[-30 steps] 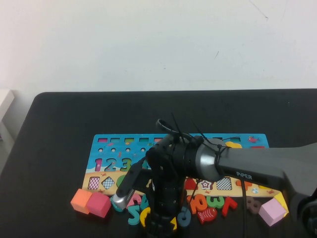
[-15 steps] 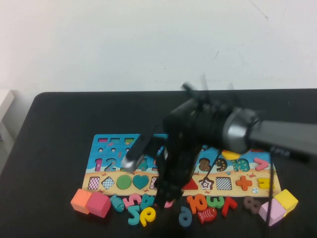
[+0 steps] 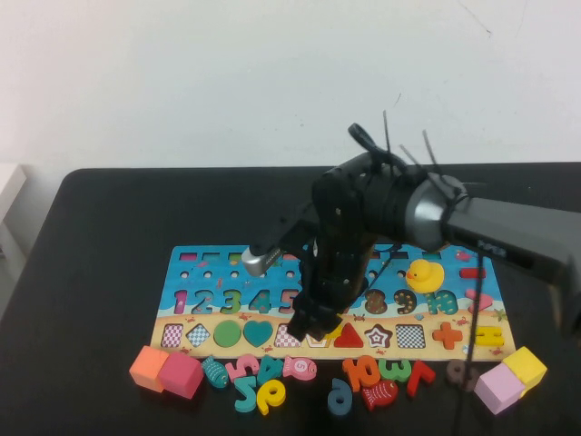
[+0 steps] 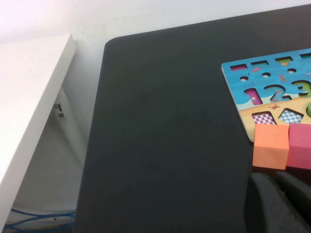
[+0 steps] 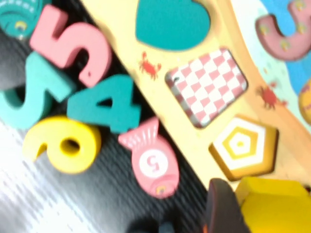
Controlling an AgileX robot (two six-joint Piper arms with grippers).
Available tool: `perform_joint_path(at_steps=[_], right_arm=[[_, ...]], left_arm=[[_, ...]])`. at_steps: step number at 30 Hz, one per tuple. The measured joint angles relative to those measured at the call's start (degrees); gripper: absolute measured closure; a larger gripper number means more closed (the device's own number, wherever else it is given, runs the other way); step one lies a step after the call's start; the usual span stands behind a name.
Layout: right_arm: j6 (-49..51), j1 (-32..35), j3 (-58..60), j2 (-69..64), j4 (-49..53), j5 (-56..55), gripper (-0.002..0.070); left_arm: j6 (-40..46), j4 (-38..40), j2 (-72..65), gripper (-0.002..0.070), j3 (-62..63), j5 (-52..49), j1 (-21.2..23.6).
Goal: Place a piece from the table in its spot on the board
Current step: Place the "Pentagon" into the hole of the Pentagon
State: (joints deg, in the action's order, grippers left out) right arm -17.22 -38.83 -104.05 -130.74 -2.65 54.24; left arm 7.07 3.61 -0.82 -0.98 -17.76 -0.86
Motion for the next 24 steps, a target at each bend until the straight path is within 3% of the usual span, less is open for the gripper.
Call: perform_joint_path(at_steps=[24], right_arm=[[1.8, 0.7, -5.5, -6.5, -3.0, -0.8, 0.0311]], left_arm=[[-0.1, 0.0, 0.0, 0.0676, 0.0, 0.0, 0.0]])
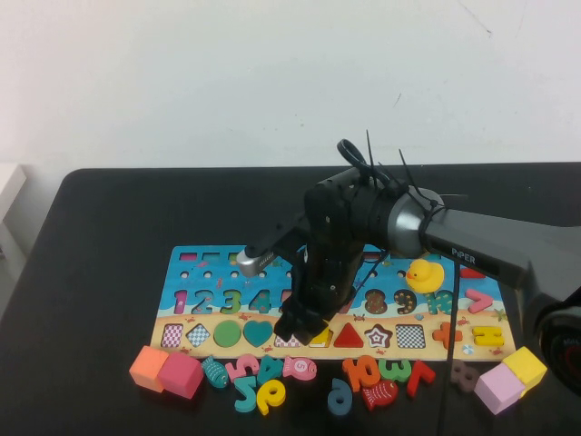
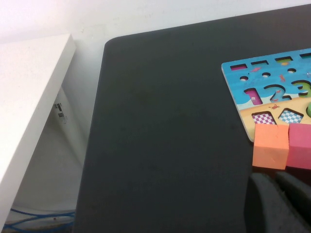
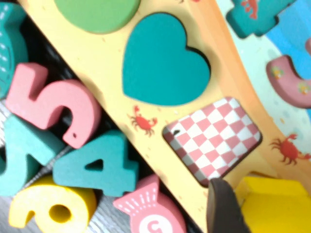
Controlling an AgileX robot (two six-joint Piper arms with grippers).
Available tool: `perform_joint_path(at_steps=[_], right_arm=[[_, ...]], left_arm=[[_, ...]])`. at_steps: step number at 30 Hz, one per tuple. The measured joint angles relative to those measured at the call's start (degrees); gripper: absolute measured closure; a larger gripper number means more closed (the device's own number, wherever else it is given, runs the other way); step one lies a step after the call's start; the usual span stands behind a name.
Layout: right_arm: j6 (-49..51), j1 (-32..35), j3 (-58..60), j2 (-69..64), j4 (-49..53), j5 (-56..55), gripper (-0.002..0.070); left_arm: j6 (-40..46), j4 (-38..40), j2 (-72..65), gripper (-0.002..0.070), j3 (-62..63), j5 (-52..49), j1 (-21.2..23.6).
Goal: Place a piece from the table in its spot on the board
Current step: Place the "Pentagon" into the hole of the Pentagon
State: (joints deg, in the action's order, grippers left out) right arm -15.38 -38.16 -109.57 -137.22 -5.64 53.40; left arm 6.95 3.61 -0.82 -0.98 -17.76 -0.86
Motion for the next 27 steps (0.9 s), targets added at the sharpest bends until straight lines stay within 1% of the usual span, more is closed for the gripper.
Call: perform_joint_path(at_steps=[24, 25, 27], right_arm=[[3.3, 0.7, -0.4, -1.0, -0.9, 1.1, 0.0310], [3.3, 0.7, -0.4, -1.0, -0.9, 1.1, 0.0307], [3.3, 0.7, -0.5, -1.0, -0.9, 1.1, 0.0276]], left_arm=[[0.0, 0.0, 0.0, 0.0676, 0.0, 0.0, 0.0], [0.0, 0.0, 0.0, 0.0676, 0.0, 0.0, 0.0], [0.0, 0.0, 0.0, 0.0676, 0.0, 0.0, 0.0]])
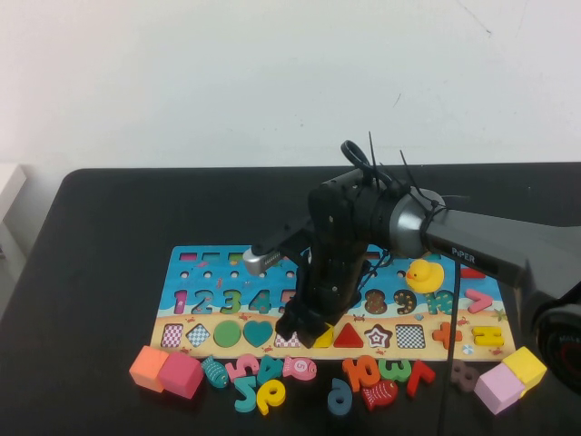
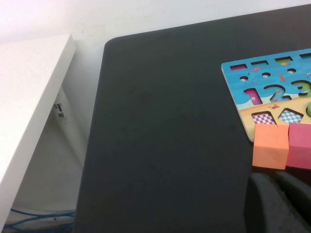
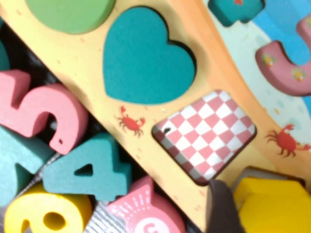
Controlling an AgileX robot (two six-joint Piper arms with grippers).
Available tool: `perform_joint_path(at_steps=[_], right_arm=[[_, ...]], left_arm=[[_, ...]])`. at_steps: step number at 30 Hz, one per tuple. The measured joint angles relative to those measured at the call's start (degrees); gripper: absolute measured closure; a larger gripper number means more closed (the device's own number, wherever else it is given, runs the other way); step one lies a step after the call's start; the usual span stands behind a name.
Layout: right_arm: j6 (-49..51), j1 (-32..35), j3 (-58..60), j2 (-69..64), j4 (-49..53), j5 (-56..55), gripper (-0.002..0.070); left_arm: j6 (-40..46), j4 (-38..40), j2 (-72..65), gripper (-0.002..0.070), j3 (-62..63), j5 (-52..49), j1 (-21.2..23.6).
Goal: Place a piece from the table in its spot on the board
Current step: Place the "Pentagon" into the hole of the Pentagon
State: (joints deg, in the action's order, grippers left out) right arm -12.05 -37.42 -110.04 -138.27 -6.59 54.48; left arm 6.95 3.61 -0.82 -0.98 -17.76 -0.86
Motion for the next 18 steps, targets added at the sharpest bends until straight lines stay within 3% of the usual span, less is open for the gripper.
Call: perform_joint_path(at_steps=[6, 18], right_arm=[[0.0, 0.0, 0.0, 0.0, -0.6, 0.0, 0.0155], [0.8, 0.0, 0.1, 1.6, 0.0, -0.2, 0.0141]], left_arm=[[0.1, 0.0, 0.0, 0.0676, 0.0, 0.0, 0.0], [0.1, 0.0, 0.0, 0.0676, 0.0, 0.0, 0.0]])
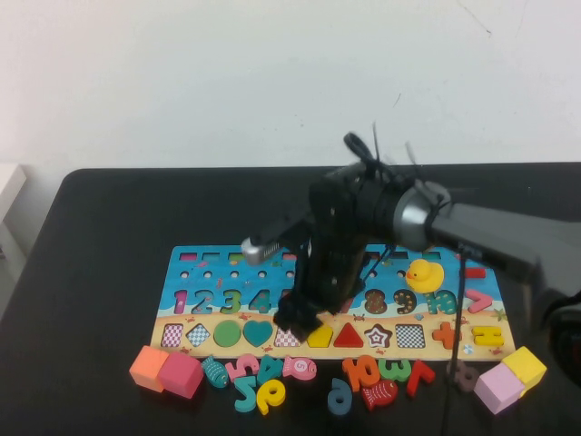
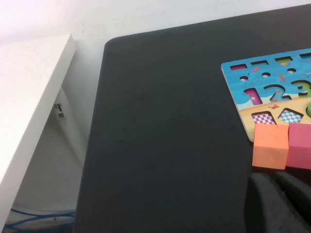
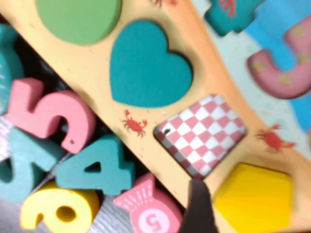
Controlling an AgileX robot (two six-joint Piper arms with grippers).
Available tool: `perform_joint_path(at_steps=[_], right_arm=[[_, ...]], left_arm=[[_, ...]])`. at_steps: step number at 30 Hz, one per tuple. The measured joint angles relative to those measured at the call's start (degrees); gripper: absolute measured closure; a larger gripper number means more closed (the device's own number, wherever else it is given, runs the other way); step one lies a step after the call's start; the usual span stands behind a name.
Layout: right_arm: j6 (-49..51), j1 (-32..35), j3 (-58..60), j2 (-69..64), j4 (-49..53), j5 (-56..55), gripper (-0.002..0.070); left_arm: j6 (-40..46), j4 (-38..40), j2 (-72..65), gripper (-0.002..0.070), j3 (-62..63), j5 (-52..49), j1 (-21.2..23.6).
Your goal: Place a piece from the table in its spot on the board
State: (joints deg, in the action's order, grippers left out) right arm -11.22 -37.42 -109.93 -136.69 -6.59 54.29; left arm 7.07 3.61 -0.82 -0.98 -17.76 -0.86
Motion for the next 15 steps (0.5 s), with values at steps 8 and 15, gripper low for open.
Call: perform_joint_path(at_steps=[8, 15], right_arm=[[0.0, -0.7, 5.2, 12.9, 5.0, -3.4, 0.0560], [-1.5, -0.8, 22.8, 29.9, 4.9, -15.0, 0.0657]], left_arm=[[0.0, 0.0, 0.0, 0.0676, 0.0, 0.0, 0.0], [0.0, 0.0, 0.0, 0.0676, 0.0, 0.0, 0.0]])
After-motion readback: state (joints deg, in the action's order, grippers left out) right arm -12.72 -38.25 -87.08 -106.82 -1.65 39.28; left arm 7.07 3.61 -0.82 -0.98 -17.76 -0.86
